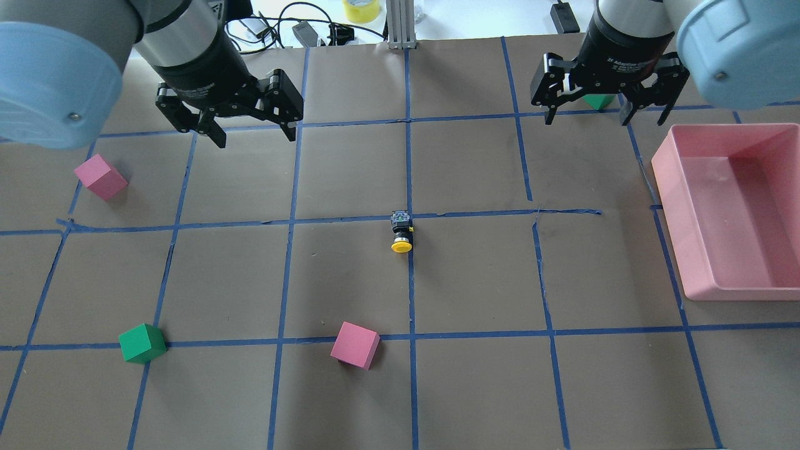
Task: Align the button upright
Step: 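Reach the left gripper to the lying button switch and grasp it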
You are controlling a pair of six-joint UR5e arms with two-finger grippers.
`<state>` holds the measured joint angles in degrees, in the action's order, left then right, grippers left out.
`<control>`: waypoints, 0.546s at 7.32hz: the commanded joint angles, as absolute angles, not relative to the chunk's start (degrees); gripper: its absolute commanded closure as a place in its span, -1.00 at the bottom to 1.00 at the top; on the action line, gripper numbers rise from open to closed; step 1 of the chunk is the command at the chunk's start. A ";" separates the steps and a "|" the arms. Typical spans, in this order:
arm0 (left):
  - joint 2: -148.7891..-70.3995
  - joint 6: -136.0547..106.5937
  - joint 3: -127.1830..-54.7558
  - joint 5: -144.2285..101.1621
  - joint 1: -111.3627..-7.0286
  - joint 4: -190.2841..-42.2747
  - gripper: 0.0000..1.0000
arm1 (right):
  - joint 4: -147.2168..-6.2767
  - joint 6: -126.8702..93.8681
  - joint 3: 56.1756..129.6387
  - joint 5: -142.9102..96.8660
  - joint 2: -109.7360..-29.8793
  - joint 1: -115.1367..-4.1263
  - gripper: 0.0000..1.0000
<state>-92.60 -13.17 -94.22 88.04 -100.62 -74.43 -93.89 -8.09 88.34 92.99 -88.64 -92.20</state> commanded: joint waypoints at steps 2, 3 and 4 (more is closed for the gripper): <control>-93.16 -18.53 -110.00 90.17 -105.28 -45.79 -1.00 | -93.95 -8.09 88.42 92.99 -88.59 -92.20 -1.00; -94.99 -21.42 -115.17 94.27 -106.95 -34.65 -1.00 | -93.96 -8.09 88.50 92.99 -88.59 -92.20 -1.00; -96.92 -22.84 -119.14 94.83 -108.35 -25.93 -1.00 | -93.96 -8.09 88.51 92.99 -88.59 -92.20 -1.00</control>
